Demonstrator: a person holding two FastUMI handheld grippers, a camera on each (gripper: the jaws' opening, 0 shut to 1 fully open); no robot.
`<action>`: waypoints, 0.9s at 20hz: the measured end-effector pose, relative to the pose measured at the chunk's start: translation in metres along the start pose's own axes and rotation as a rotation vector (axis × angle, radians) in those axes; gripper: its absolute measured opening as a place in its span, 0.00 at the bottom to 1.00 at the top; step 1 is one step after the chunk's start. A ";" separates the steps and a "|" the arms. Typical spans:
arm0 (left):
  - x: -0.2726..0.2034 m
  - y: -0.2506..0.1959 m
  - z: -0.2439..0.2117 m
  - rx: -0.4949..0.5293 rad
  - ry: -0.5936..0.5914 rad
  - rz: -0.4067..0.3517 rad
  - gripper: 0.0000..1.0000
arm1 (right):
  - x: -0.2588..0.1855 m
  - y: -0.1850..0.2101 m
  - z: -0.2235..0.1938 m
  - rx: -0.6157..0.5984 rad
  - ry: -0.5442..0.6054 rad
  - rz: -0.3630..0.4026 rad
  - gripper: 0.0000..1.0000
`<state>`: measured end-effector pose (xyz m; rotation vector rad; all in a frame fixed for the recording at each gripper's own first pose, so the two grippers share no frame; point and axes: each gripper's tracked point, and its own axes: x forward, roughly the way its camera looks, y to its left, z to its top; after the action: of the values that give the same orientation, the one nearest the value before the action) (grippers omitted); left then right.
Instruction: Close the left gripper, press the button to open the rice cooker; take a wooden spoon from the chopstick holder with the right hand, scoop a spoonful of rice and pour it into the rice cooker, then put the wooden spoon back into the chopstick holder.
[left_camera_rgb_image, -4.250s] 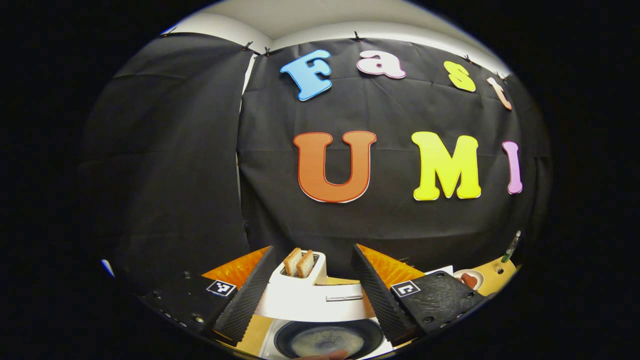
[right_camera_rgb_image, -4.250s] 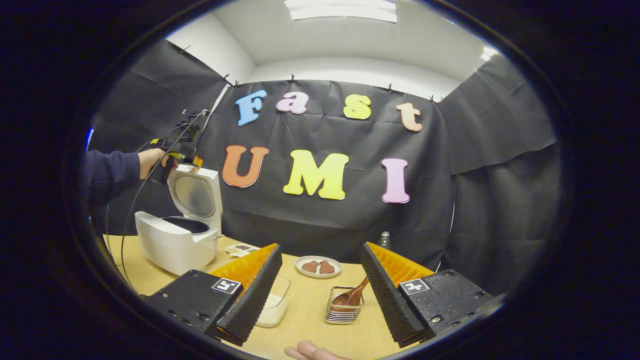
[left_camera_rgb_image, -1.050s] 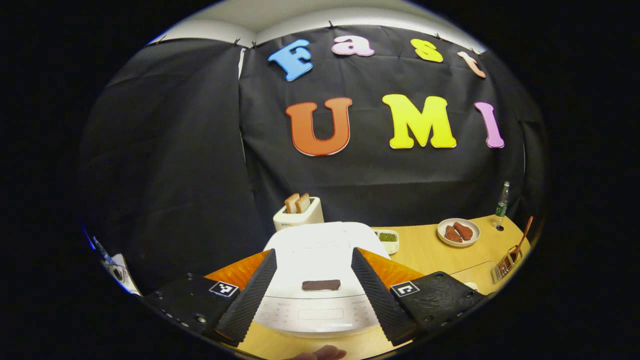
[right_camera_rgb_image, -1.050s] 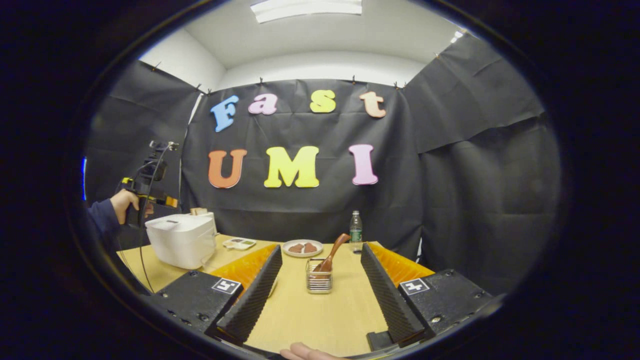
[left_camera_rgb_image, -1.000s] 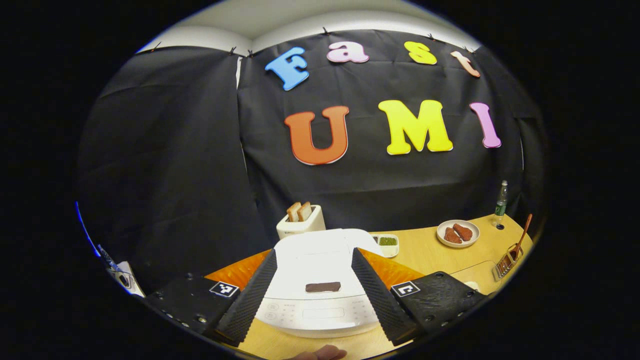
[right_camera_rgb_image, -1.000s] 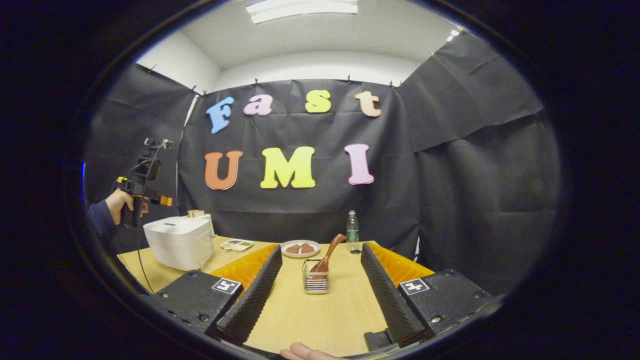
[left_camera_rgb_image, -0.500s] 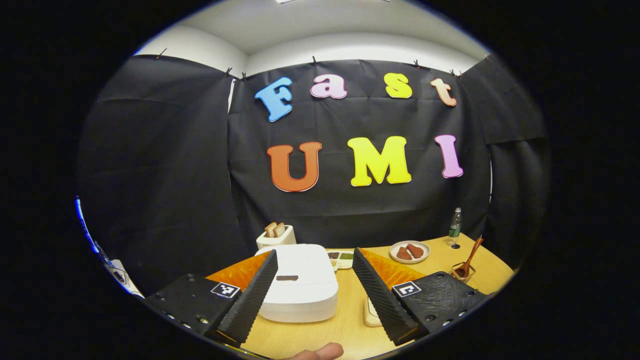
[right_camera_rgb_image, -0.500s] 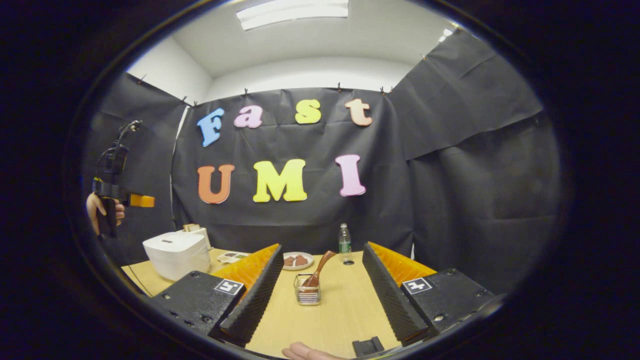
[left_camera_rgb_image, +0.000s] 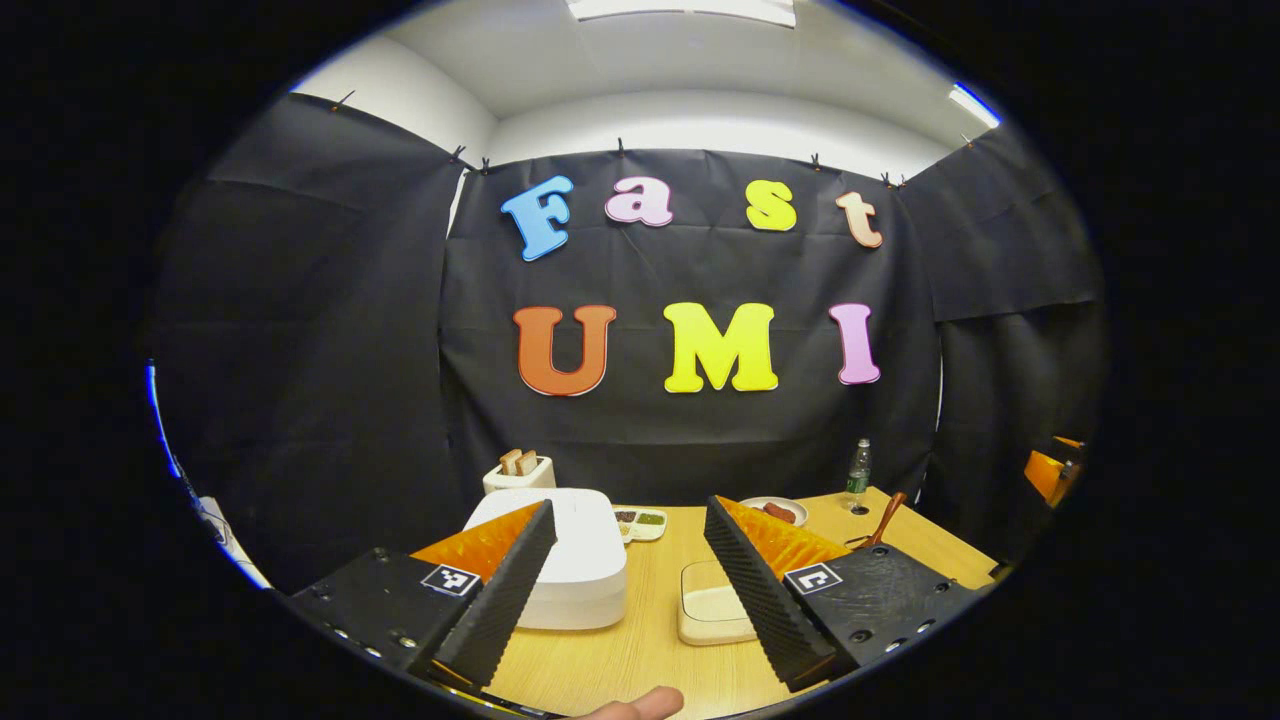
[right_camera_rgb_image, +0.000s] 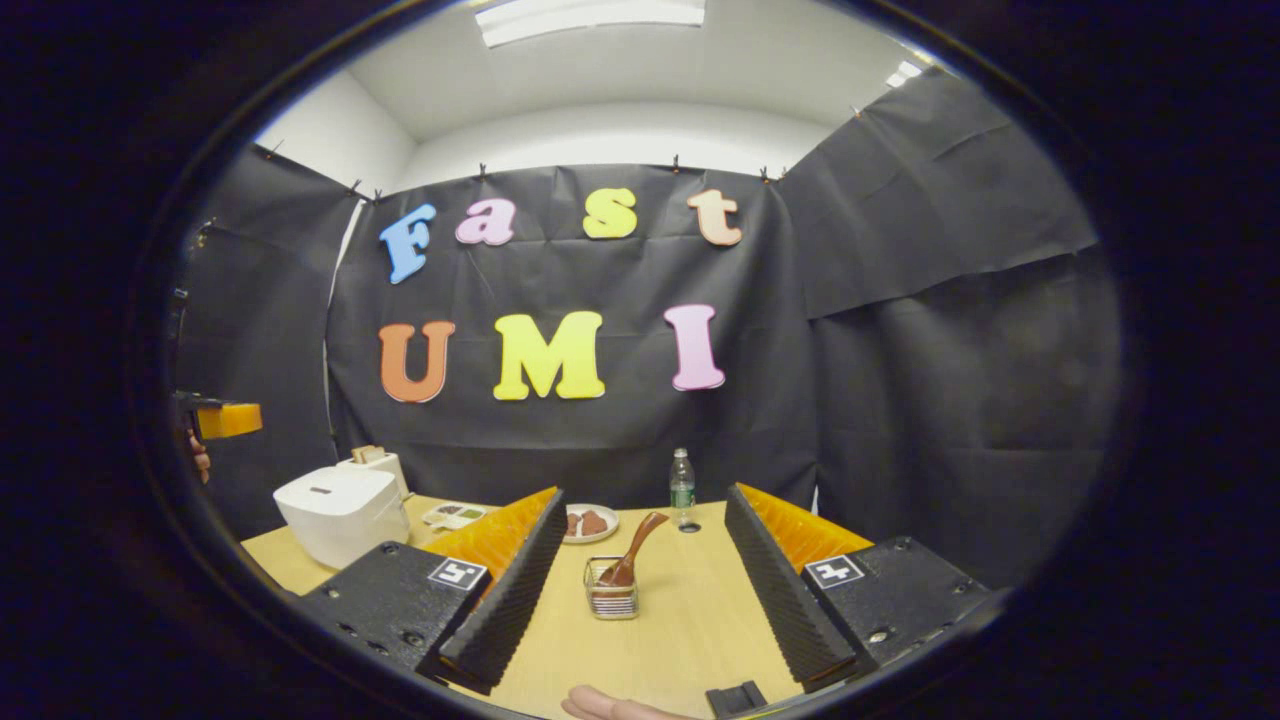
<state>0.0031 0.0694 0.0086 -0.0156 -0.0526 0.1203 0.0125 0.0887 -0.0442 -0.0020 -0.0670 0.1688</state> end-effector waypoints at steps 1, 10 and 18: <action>-0.004 -0.001 -0.003 0.011 -0.011 0.002 0.95 | -0.001 0.004 -0.001 0.012 0.007 0.009 0.97; -0.042 -0.009 -0.034 -0.012 -0.017 -0.032 0.95 | -0.020 0.014 -0.020 0.052 -0.001 0.024 1.00; -0.059 0.007 -0.029 -0.036 -0.039 -0.010 0.94 | -0.028 0.017 -0.015 0.033 -0.015 0.023 1.00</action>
<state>-0.0543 0.0685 -0.0238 -0.0489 -0.0936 0.1094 -0.0169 0.1008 -0.0615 0.0317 -0.0793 0.1929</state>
